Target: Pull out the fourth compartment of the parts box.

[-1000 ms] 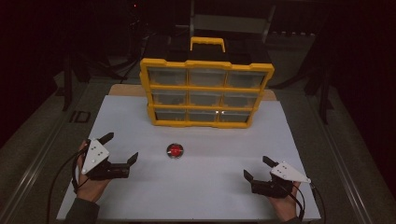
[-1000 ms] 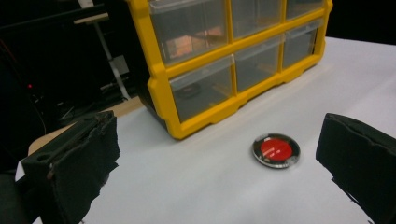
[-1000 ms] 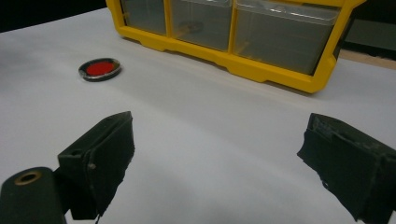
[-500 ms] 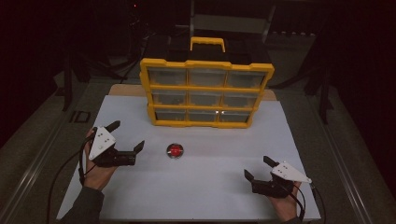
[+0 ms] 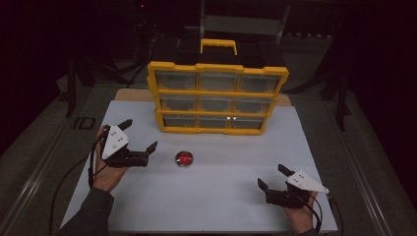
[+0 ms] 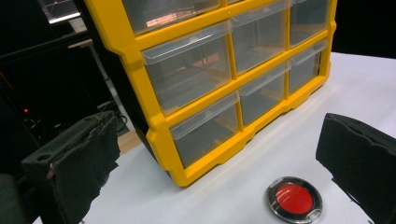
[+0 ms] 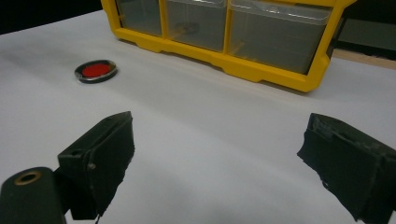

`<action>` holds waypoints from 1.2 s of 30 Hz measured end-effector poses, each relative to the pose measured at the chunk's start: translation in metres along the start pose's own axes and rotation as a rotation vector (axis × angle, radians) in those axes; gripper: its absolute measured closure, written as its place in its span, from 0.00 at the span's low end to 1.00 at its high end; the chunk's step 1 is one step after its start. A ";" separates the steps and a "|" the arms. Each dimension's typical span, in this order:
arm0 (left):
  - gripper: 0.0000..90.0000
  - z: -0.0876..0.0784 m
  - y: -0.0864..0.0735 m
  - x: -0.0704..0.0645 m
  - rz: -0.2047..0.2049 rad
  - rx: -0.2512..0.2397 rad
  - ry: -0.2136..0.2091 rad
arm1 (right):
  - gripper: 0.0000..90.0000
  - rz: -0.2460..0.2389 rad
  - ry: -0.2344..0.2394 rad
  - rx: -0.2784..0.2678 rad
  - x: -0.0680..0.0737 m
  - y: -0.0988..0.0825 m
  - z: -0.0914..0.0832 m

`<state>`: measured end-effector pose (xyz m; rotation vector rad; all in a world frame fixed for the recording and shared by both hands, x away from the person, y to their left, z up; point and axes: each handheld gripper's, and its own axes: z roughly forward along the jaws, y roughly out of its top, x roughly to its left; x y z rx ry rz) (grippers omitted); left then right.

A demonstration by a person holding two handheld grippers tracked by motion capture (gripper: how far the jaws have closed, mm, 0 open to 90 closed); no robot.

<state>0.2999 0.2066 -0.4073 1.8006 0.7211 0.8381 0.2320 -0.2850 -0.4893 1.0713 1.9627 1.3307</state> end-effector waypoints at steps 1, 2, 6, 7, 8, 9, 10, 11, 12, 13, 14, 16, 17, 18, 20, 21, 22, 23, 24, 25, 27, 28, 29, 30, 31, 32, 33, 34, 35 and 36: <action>0.00 0.001 0.001 0.001 0.004 0.002 -0.001 | 0.10 0.000 0.000 -0.001 0.000 0.000 0.000; 0.00 0.003 0.002 0.001 0.008 0.002 -0.001 | 0.10 -0.001 -0.002 -0.003 0.000 0.000 0.000; 0.00 0.008 0.005 0.002 0.023 0.007 0.000 | 0.10 0.001 -0.005 -0.003 -0.001 0.000 0.000; 0.00 0.009 0.006 0.003 0.028 0.010 0.001 | 0.10 0.001 -0.004 -0.003 -0.001 0.000 0.000; 0.00 0.010 0.006 0.003 0.029 0.010 0.004 | 0.10 0.001 -0.003 -0.003 -0.001 0.000 0.000; 0.00 0.011 0.007 0.004 0.031 0.011 0.006 | 0.10 0.002 -0.003 -0.003 -0.001 0.000 0.000; 0.00 0.012 0.007 0.005 0.031 0.010 0.007 | 0.10 0.002 -0.003 -0.003 -0.001 0.000 0.000; 0.00 0.014 0.008 0.005 0.028 0.007 0.009 | 0.10 0.005 -0.003 -0.002 -0.001 0.000 0.000; 0.00 0.015 0.009 0.006 0.028 0.004 0.010 | 0.10 0.007 -0.003 -0.002 -0.002 0.000 0.000; 0.00 0.016 0.009 0.007 0.021 -0.001 0.012 | 0.10 0.009 -0.003 -0.002 -0.002 0.000 -0.001; 0.00 0.017 0.010 0.008 0.015 -0.004 0.013 | 0.10 0.010 -0.003 -0.003 -0.002 0.000 -0.001; 0.00 0.021 0.011 0.008 0.009 -0.010 0.017 | 0.10 0.013 -0.006 -0.003 -0.002 0.000 -0.001; 0.00 0.022 0.012 0.009 0.007 -0.012 0.016 | 0.10 0.014 -0.007 -0.004 -0.002 0.000 -0.001; 0.00 0.024 0.012 0.009 0.007 -0.013 0.015 | 0.10 0.012 -0.007 -0.005 -0.002 0.000 -0.001; 0.00 0.028 0.014 0.009 0.006 -0.015 0.016 | 0.10 0.009 -0.007 -0.005 -0.002 0.000 -0.001; 0.00 0.029 0.014 0.009 0.010 -0.012 0.015 | 0.10 0.009 -0.007 -0.006 -0.002 0.000 -0.001; 0.00 0.031 0.015 0.009 0.016 -0.012 0.016 | 0.10 0.009 -0.007 -0.007 -0.003 0.000 -0.001; 0.00 0.032 0.016 0.008 0.023 -0.010 0.017 | 0.10 0.010 -0.007 -0.007 -0.003 -0.001 -0.001; 0.00 0.034 0.017 0.008 0.028 -0.009 0.017 | 0.10 0.011 -0.009 -0.007 -0.003 -0.001 -0.001; 0.00 0.035 0.018 0.008 0.035 -0.006 0.018 | 0.10 0.012 -0.009 -0.007 -0.003 -0.001 -0.001; 0.00 0.037 0.020 0.008 0.039 -0.006 0.017 | 0.10 0.014 -0.010 -0.008 -0.003 -0.001 -0.001; 0.00 0.038 0.020 0.008 0.040 -0.006 0.016 | 0.10 0.015 -0.010 -0.008 -0.003 -0.001 -0.001; 0.00 0.039 0.021 0.008 0.043 -0.006 0.015 | 0.10 0.015 -0.010 -0.008 -0.003 -0.001 -0.001; 0.00 0.040 0.021 0.008 0.044 -0.006 0.013 | 0.10 0.015 -0.010 -0.008 -0.003 -0.001 -0.001; 0.00 0.041 0.021 0.009 0.047 -0.006 0.013 | 0.10 0.015 -0.010 -0.007 -0.003 -0.001 -0.001; 0.00 0.042 0.022 0.009 0.052 -0.006 0.014 | 0.10 0.015 -0.009 -0.007 -0.003 -0.001 -0.001; 0.00 0.043 0.022 0.009 0.049 -0.013 0.014 | 0.10 0.013 -0.008 -0.006 -0.003 -0.001 -0.001; 0.00 0.044 0.022 0.010 0.048 -0.014 0.014 | 0.10 0.010 -0.007 -0.005 -0.003 -0.001 -0.001; 0.00 0.045 0.022 0.010 0.048 -0.015 0.013 | 0.10 0.008 -0.006 -0.002 -0.003 -0.001 0.000; 0.00 0.046 0.022 0.010 0.049 -0.016 0.016 | 0.10 0.007 -0.006 -0.002 -0.002 -0.001 0.000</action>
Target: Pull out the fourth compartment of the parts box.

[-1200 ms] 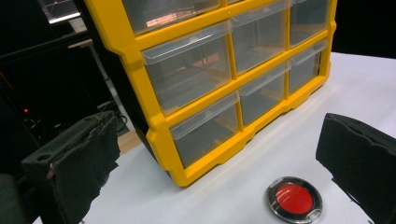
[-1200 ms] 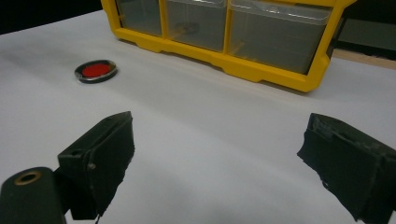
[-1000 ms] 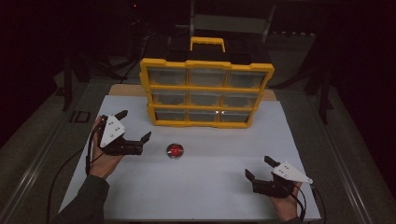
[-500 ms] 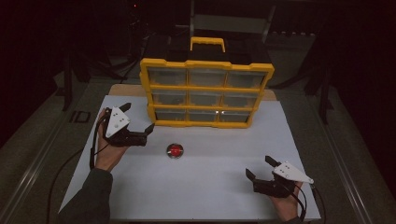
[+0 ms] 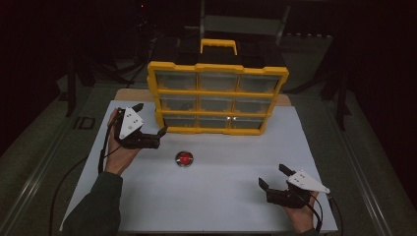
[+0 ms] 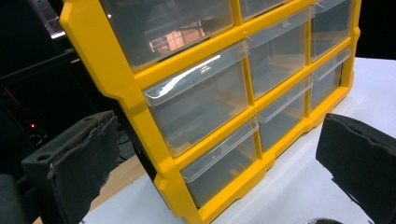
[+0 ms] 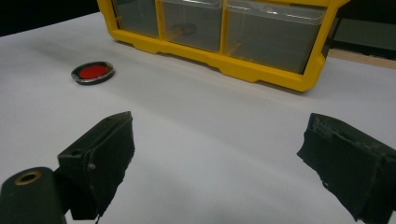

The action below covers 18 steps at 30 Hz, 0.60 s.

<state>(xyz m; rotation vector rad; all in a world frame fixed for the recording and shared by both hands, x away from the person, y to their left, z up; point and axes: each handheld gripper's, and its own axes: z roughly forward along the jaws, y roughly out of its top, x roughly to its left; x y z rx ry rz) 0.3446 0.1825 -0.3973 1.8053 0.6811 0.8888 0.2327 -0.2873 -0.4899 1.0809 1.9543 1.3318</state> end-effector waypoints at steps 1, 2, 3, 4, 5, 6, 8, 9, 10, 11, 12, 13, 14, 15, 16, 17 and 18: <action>0.00 0.001 0.000 0.000 0.006 0.003 0.000 | 0.10 -0.001 0.001 0.000 0.000 0.000 0.000; 0.00 0.002 0.000 0.000 0.003 0.000 0.000 | 0.10 0.001 0.000 0.000 0.000 0.000 0.000; 0.00 0.003 0.001 0.000 0.005 0.001 0.000 | 0.10 0.001 -0.001 0.000 0.000 0.000 0.000; 0.00 0.004 0.001 0.000 0.006 0.000 -0.001 | 0.10 0.001 -0.001 0.000 0.000 0.000 0.000; 0.00 0.005 0.001 0.000 0.008 0.000 -0.002 | 0.10 0.001 -0.001 0.000 0.000 0.000 0.000; 0.00 0.006 0.001 0.000 0.010 0.000 -0.003 | 0.10 0.001 0.000 0.001 0.000 0.000 0.000; 0.00 0.008 0.002 0.000 0.023 0.006 -0.002 | 0.10 0.000 0.000 0.000 0.000 0.000 0.000; 0.00 0.010 0.002 0.000 0.028 0.008 0.001 | 0.10 -0.002 0.000 0.000 0.000 0.000 0.000; 0.00 0.010 0.002 0.000 0.031 0.006 0.000 | 0.10 -0.001 0.000 -0.001 0.000 0.000 0.000; 0.00 0.011 0.003 0.000 0.035 0.006 0.001 | 0.10 -0.001 0.001 -0.001 0.000 0.000 0.000; 0.00 0.012 0.003 0.000 0.033 0.002 0.001 | 0.10 -0.001 0.000 -0.001 0.000 0.000 0.000; 0.00 0.013 0.004 0.001 0.033 0.001 0.001 | 0.10 0.000 -0.001 -0.001 0.000 0.000 0.000; 0.00 0.014 0.004 0.001 0.034 -0.001 0.001 | 0.10 0.000 0.000 -0.001 0.000 0.000 0.000; 0.00 0.015 0.005 0.001 0.035 0.000 0.001 | 0.10 -0.001 0.000 -0.001 0.000 0.000 0.000; 0.00 0.017 0.005 0.001 0.038 0.000 0.000 | 0.10 -0.003 -0.001 0.000 0.000 0.000 0.000; 0.00 0.018 0.006 0.001 0.044 0.005 -0.001 | 0.10 -0.004 -0.002 0.000 0.000 0.000 0.000; 0.00 0.019 0.007 0.001 0.053 0.012 -0.002 | 0.10 -0.004 -0.002 0.000 0.000 0.000 0.001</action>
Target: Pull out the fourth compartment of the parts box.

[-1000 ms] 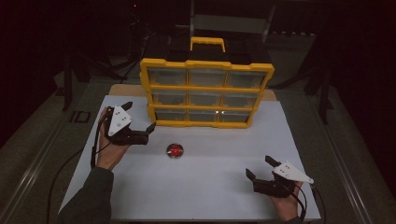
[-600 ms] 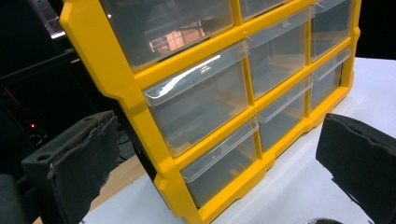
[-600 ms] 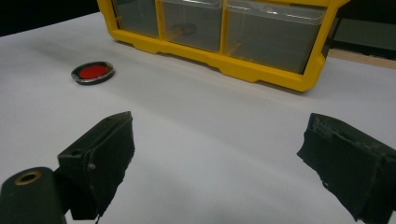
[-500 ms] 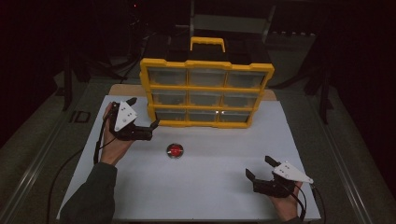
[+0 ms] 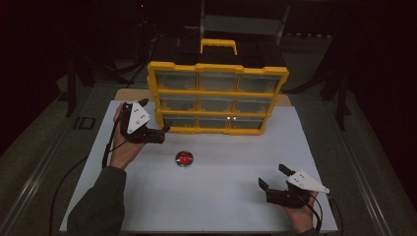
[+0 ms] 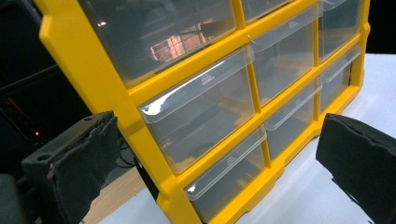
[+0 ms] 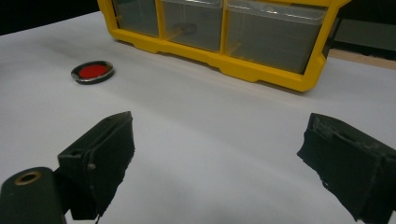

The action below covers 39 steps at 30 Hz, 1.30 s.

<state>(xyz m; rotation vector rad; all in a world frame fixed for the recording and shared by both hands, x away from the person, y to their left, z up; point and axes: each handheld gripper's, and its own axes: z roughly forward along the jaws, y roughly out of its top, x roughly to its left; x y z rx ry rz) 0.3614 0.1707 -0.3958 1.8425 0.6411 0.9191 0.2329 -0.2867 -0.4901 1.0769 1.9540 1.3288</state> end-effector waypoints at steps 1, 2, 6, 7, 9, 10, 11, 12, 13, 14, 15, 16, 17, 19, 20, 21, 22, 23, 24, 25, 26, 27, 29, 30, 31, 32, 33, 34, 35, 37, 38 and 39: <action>0.00 0.001 0.001 0.000 0.008 0.006 -0.003 | 0.10 0.000 0.001 0.000 0.000 0.000 0.000; 0.00 0.003 0.001 0.000 0.013 0.010 -0.006 | 0.10 0.000 0.001 0.000 0.000 0.000 0.000; 0.00 0.008 0.002 0.001 0.023 0.027 -0.013 | 0.10 -0.001 0.002 0.000 0.000 0.000 0.000; 0.00 0.009 0.002 0.002 0.028 0.031 -0.014 | 0.10 -0.001 0.002 0.000 0.000 0.000 0.000; 0.00 0.012 0.001 0.002 0.045 0.051 -0.012 | 0.10 -0.001 0.001 0.001 0.001 0.000 0.001; 0.00 0.013 0.001 0.002 0.052 0.059 -0.013 | 0.10 -0.001 0.001 0.001 0.001 0.000 0.001; 0.00 0.015 0.001 0.002 0.057 0.067 -0.013 | 0.10 0.000 0.001 0.001 0.001 0.000 0.001; 0.00 0.016 0.001 0.002 0.068 0.077 -0.011 | 0.10 -0.001 0.001 0.003 0.001 0.000 0.001; 0.00 0.018 0.001 0.001 0.074 0.085 -0.007 | 0.10 -0.003 0.002 0.004 0.001 -0.001 0.002; 0.00 0.019 0.002 0.002 0.077 0.091 -0.002 | 0.10 -0.005 0.002 0.004 0.002 -0.001 0.002; 0.00 0.020 0.003 0.002 0.078 0.094 0.001 | 0.10 -0.006 0.002 0.005 0.002 -0.001 0.002; 0.00 0.021 0.004 0.002 0.082 0.099 0.001 | 0.10 -0.006 0.002 0.005 0.002 -0.001 0.002; 0.00 0.022 0.005 0.002 0.085 0.101 0.005 | 0.10 -0.006 0.002 0.005 0.002 -0.001 0.002; 0.00 0.024 0.008 0.003 0.099 0.111 0.006 | 0.10 -0.007 0.000 0.005 0.002 -0.001 0.002; 0.00 0.024 0.009 0.002 0.107 0.117 0.010 | 0.10 -0.006 0.001 0.005 0.002 -0.001 0.002; 0.00 0.025 0.010 0.002 0.122 0.126 0.011 | 0.10 -0.007 0.001 0.005 0.002 -0.001 0.002; 0.00 0.026 0.011 0.002 0.134 0.132 0.012 | 0.10 -0.005 0.001 0.005 0.002 -0.001 0.002; 0.00 0.027 0.012 0.001 0.145 0.139 0.016 | 0.10 -0.005 0.002 0.005 0.002 -0.001 0.002; 0.00 0.028 0.013 0.001 0.156 0.148 0.017 | 0.10 -0.006 0.002 0.005 0.002 -0.001 0.002; 0.00 0.030 0.014 0.001 0.166 0.157 0.018 | 0.10 -0.007 0.002 0.005 0.002 -0.001 0.002; 0.00 0.030 0.015 0.000 0.178 0.167 0.019 | 0.10 -0.007 0.002 0.006 0.002 -0.001 0.002; 0.00 0.031 0.016 0.000 0.187 0.173 0.020 | 0.10 -0.009 0.001 0.006 0.002 -0.001 0.002; 0.00 0.033 0.018 0.000 0.195 0.181 0.014 | 0.10 -0.009 0.000 0.006 0.002 -0.001 0.001; 0.00 0.033 0.019 0.000 0.200 0.186 0.016 | 0.10 -0.010 -0.001 0.006 0.002 -0.001 0.002; 0.00 0.034 0.020 -0.001 0.213 0.194 0.016 | 0.10 -0.009 0.000 0.007 0.002 -0.001 0.002; 0.00 0.035 0.021 -0.001 0.223 0.204 0.017 | 0.10 -0.008 0.001 0.007 0.002 -0.001 0.002; 0.00 0.035 0.022 -0.002 0.238 0.214 0.022 | 0.10 -0.008 0.002 0.008 0.003 -0.001 0.002; 0.00 0.036 0.023 -0.002 0.250 0.221 0.021 | 0.10 -0.008 0.002 0.008 0.003 -0.001 0.002; 0.00 0.037 0.024 -0.002 0.259 0.227 0.022 | 0.10 -0.009 0.002 0.007 0.003 -0.001 0.002; 0.00 0.038 0.025 -0.003 0.283 0.247 0.024 | 0.10 -0.008 0.001 0.008 0.003 -0.001 0.002; 0.00 0.039 0.026 -0.004 0.300 0.261 0.029 | 0.10 -0.007 0.000 0.008 0.003 -0.001 0.002; 0.00 0.040 0.027 -0.004 0.322 0.271 0.037 | 0.10 -0.008 -0.001 0.007 0.003 -0.001 0.002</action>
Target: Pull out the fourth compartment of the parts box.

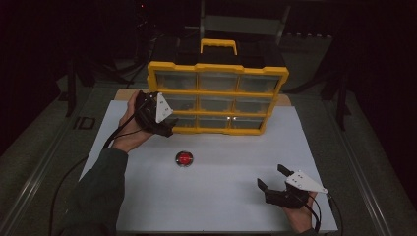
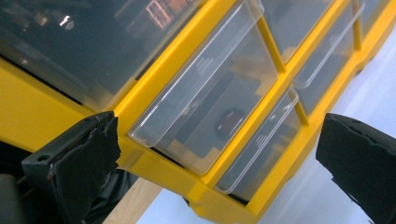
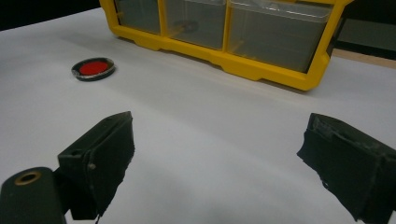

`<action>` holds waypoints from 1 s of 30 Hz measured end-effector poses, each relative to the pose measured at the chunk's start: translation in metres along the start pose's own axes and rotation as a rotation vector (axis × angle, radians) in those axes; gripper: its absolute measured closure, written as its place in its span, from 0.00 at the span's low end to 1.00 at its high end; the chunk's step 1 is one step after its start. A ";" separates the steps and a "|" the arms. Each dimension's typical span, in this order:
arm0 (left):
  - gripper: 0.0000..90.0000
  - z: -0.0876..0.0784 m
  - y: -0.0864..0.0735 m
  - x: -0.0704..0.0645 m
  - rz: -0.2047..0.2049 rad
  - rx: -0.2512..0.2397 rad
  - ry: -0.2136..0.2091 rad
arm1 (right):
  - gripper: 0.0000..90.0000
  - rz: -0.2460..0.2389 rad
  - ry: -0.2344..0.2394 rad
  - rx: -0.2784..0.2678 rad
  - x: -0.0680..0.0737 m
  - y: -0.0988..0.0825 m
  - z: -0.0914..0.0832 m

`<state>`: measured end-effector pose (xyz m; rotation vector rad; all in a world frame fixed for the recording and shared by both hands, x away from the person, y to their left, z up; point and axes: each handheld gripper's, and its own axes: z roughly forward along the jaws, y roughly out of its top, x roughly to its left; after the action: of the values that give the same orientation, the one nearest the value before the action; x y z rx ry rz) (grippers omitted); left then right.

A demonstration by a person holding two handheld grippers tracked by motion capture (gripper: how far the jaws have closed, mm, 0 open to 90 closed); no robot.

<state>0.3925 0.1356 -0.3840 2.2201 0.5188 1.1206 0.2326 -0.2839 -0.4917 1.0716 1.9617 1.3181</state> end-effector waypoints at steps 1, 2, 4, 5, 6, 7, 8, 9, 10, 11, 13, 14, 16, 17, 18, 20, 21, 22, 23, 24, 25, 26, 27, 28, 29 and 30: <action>0.00 0.000 0.001 0.000 0.018 0.011 0.007 | 0.10 -0.001 -0.001 -0.001 0.000 0.000 0.000; 0.00 0.001 0.002 -0.001 0.033 0.016 0.015 | 0.10 -0.001 -0.002 -0.002 0.000 0.000 0.000; 0.00 0.001 0.005 -0.001 0.059 0.028 0.025 | 0.10 0.000 -0.002 -0.002 0.000 0.000 0.000; 0.00 0.002 0.006 -0.002 0.073 0.032 0.029 | 0.10 0.001 -0.002 -0.002 0.000 0.000 0.000; 0.00 0.002 0.008 -0.002 0.087 0.035 0.037 | 0.10 0.000 -0.003 -0.002 0.000 0.000 0.000; 0.00 0.002 0.010 -0.003 0.100 0.041 0.037 | 0.10 -0.001 -0.003 -0.002 0.000 0.000 0.000; 0.00 0.002 0.011 -0.004 0.117 0.043 0.044 | 0.10 -0.001 -0.003 0.000 0.000 0.000 0.000; 0.00 0.003 0.013 -0.006 0.131 0.046 0.050 | 0.10 0.000 -0.003 0.001 0.000 0.000 0.000; 0.00 0.003 0.014 -0.007 0.148 0.050 0.056 | 0.10 0.000 -0.002 0.000 0.000 0.000 0.000; 0.00 0.004 0.015 -0.009 0.160 0.052 0.066 | 0.10 0.000 -0.002 0.000 0.000 0.000 0.000; 0.00 0.006 0.018 -0.010 0.186 0.060 0.075 | 0.10 0.000 -0.003 0.000 0.000 0.000 0.000; 0.00 0.007 0.018 -0.011 0.194 0.065 0.077 | 0.10 0.000 -0.003 0.000 0.000 0.000 0.000; 0.00 0.009 0.020 -0.012 0.214 0.080 0.080 | 0.10 0.000 -0.003 -0.001 0.000 0.000 0.000; 0.00 0.010 0.020 -0.014 0.224 0.083 0.084 | 0.10 0.000 -0.004 -0.001 0.000 0.000 0.000; 0.00 0.011 0.021 -0.014 0.238 0.088 0.086 | 0.10 -0.001 -0.004 -0.001 0.000 0.000 0.000; 0.00 0.012 0.023 -0.017 0.253 0.094 0.096 | 0.10 0.002 -0.005 0.001 0.000 0.000 0.000; 0.00 0.013 0.024 -0.018 0.265 0.097 0.103 | 0.10 0.002 -0.005 0.003 0.000 0.000 0.000; 0.00 0.013 0.024 -0.019 0.267 0.095 0.106 | 0.10 0.001 -0.004 0.003 0.000 0.000 0.000; 0.00 0.014 0.025 -0.019 0.276 0.093 0.115 | 0.10 0.001 -0.004 0.003 0.000 0.000 0.000; 0.00 0.015 0.025 -0.020 0.285 0.094 0.122 | 0.10 0.000 -0.005 0.003 0.000 0.000 0.000; 0.00 0.015 0.025 -0.021 0.286 0.096 0.125 | 0.10 -0.001 -0.005 0.003 0.000 0.000 0.000; 0.00 0.016 0.025 -0.022 0.296 0.101 0.133 | 0.10 0.000 -0.005 0.003 0.000 0.000 0.000; 0.00 0.016 0.026 -0.022 0.311 0.104 0.145 | 0.10 0.000 -0.005 0.004 0.000 0.000 0.000; 0.00 0.017 0.026 -0.023 0.318 0.103 0.155 | 0.10 0.000 -0.005 0.003 0.000 0.000 0.000; 0.00 0.017 0.026 -0.024 0.327 0.101 0.163 | 0.10 0.000 -0.005 0.003 0.000 0.000 0.000; 0.00 0.018 0.026 -0.025 0.336 0.103 0.169 | 0.10 0.000 -0.005 0.003 0.000 0.000 0.000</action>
<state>0.3948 0.0963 -0.3898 2.3732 0.2806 1.4926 0.2326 -0.2844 -0.4919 1.0755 1.9606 1.3115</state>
